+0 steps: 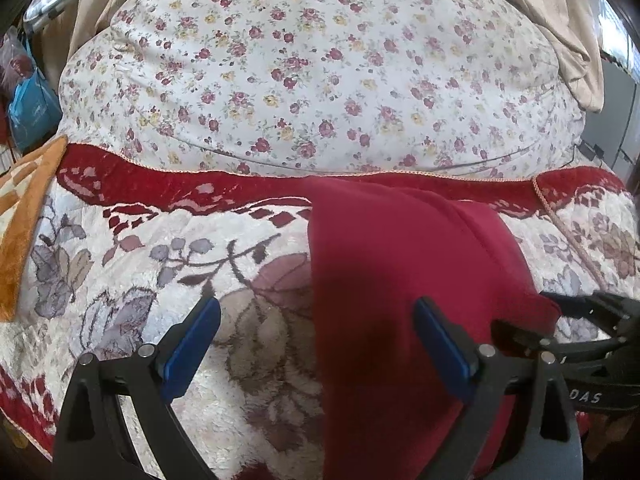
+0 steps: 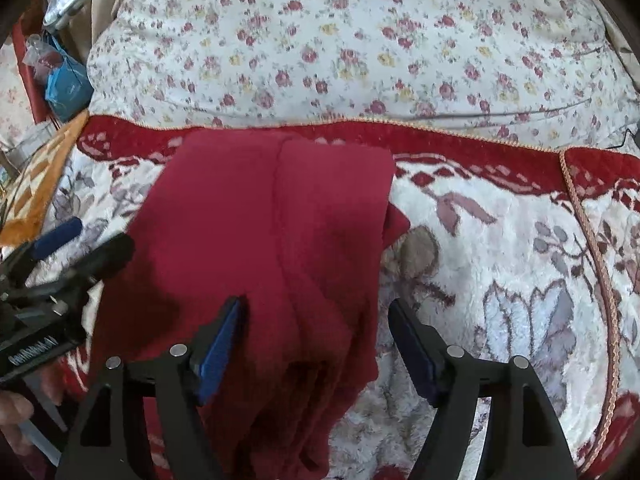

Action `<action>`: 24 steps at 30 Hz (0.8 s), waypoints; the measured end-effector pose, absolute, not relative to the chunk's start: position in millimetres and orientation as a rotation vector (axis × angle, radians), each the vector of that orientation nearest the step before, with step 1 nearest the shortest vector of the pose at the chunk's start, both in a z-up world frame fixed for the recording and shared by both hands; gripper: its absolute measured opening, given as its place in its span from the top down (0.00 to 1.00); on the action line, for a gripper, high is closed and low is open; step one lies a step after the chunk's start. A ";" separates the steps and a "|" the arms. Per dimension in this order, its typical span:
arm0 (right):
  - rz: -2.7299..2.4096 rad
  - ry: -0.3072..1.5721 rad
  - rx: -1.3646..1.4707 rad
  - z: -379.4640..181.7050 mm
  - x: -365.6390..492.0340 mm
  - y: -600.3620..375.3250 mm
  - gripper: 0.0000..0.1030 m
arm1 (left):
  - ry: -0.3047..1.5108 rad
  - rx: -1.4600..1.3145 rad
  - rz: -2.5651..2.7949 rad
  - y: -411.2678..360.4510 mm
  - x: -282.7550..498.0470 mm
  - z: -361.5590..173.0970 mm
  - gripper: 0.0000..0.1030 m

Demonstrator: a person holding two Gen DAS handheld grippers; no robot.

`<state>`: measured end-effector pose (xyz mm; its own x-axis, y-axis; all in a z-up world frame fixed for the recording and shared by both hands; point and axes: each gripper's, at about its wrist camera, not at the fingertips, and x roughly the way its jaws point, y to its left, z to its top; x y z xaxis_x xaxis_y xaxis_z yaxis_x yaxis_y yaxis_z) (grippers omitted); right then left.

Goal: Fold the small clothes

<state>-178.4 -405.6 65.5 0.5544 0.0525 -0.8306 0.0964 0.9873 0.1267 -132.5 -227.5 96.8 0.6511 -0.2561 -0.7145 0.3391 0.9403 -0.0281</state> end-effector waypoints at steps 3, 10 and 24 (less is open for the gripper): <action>-0.031 0.974 0.178 72.1 -182.7 -410.7 0.23 | 0.795 0.081 -0.350 -222.2 -132.8 99.1 0.07; -0.075 0.892 0.195 98.0 -195.8 -409.6 0.19 | 0.765 0.060 -0.360 -215.5 -137.6 111.6 0.07; -0.153 0.844 0.219 108.9 -206.8 -401.7 0.09 | 0.718 0.066 -0.330 -205.2 -143.4 120.7 0.07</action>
